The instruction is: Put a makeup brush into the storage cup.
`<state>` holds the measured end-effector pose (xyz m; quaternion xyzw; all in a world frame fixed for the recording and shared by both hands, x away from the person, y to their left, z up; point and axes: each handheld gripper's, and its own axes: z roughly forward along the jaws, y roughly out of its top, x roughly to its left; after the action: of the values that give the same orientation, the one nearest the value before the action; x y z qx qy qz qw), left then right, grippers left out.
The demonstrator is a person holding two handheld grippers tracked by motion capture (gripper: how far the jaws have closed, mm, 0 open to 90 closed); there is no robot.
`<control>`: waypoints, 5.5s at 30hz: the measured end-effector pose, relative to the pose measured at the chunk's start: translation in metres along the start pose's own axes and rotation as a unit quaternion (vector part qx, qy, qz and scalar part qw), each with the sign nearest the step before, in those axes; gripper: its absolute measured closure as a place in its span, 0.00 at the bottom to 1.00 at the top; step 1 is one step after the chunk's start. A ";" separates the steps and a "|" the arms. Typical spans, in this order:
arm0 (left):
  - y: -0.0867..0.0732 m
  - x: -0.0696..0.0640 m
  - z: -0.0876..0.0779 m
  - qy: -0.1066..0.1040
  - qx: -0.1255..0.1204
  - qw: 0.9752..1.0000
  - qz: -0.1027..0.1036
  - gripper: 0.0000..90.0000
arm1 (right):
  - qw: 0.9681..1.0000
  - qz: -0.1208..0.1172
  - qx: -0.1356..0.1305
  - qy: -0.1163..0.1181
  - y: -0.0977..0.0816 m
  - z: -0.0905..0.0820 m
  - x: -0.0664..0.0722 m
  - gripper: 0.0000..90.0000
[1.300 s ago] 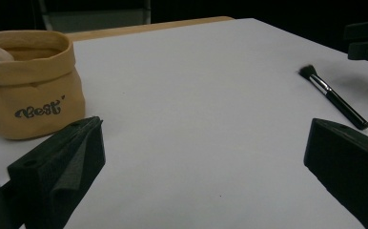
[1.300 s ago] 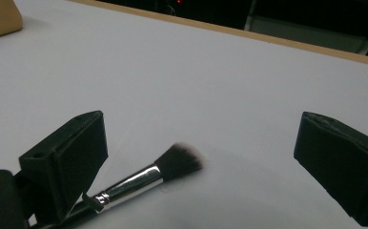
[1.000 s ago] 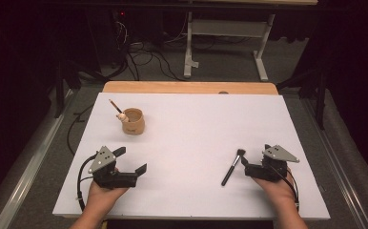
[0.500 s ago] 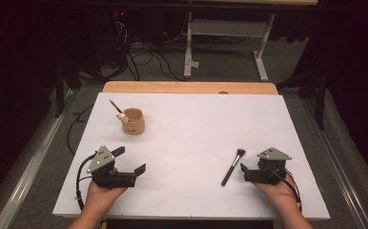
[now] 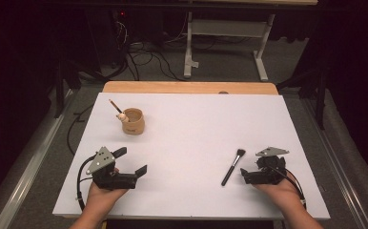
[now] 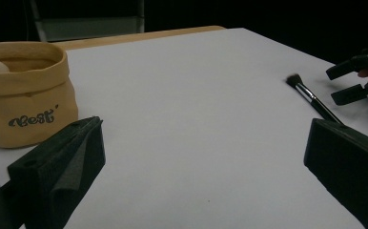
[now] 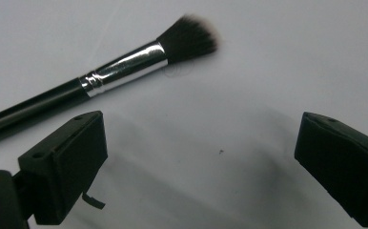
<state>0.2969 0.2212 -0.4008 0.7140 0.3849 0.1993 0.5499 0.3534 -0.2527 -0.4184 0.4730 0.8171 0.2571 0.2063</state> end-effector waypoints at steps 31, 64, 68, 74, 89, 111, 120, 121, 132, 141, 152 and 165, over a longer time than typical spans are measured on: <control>0.002 -0.005 -0.001 -0.003 -0.011 1.000 0.019 0.01 | 0.990 -0.036 0.136 0.032 0.015 -0.009 0.015 0.07; 0.000 -0.002 -0.003 0.000 -0.014 1.000 0.015 0.01 | 0.973 -0.073 0.209 0.066 0.066 -0.002 0.055 0.13; 0.000 -0.001 -0.003 -0.001 -0.014 1.000 0.018 0.02 | 0.972 -0.068 0.214 0.072 0.068 0.005 0.063 0.14; 0.000 -0.001 -0.002 -0.001 -0.010 1.000 0.018 0.02 | 0.972 -0.052 0.217 0.073 0.068 0.014 0.064 0.17; 0.000 -0.001 -0.002 0.000 -0.009 1.000 0.020 0.02 | 0.972 -0.067 0.219 0.053 0.064 0.015 0.064 0.44; 0.000 -0.001 -0.003 -0.001 -0.010 1.000 0.021 0.02 | 0.970 -0.090 0.219 0.064 0.063 0.010 0.065 0.80; 0.000 -0.001 -0.004 -0.001 -0.011 1.000 0.021 0.02 | 0.968 -0.092 0.224 0.064 0.064 0.011 0.065 0.84; 0.000 -0.001 -0.004 -0.001 -0.011 1.000 0.021 0.02 | 0.967 -0.093 0.226 0.065 0.064 0.011 0.064 0.85; 0.000 0.000 -0.004 0.001 -0.010 1.000 0.022 0.03 | 0.965 -0.092 0.235 0.063 0.066 0.013 0.064 0.89; 0.000 0.000 -0.004 0.003 -0.010 1.000 0.021 0.03 | 0.964 -0.097 0.238 0.067 0.067 0.014 0.064 0.90; -0.001 0.000 -0.003 0.004 -0.008 1.000 0.022 0.03 | 0.963 -0.105 0.240 0.064 0.069 0.011 0.065 0.91; 0.000 0.000 -0.004 0.005 -0.009 1.000 0.022 0.03 | 0.968 -0.097 0.227 0.037 0.074 0.000 0.043 0.91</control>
<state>0.2940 0.2236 -0.3998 0.7165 0.3695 0.2185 0.5499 0.3827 -0.1833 -0.3771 0.4161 0.9030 0.0610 0.0875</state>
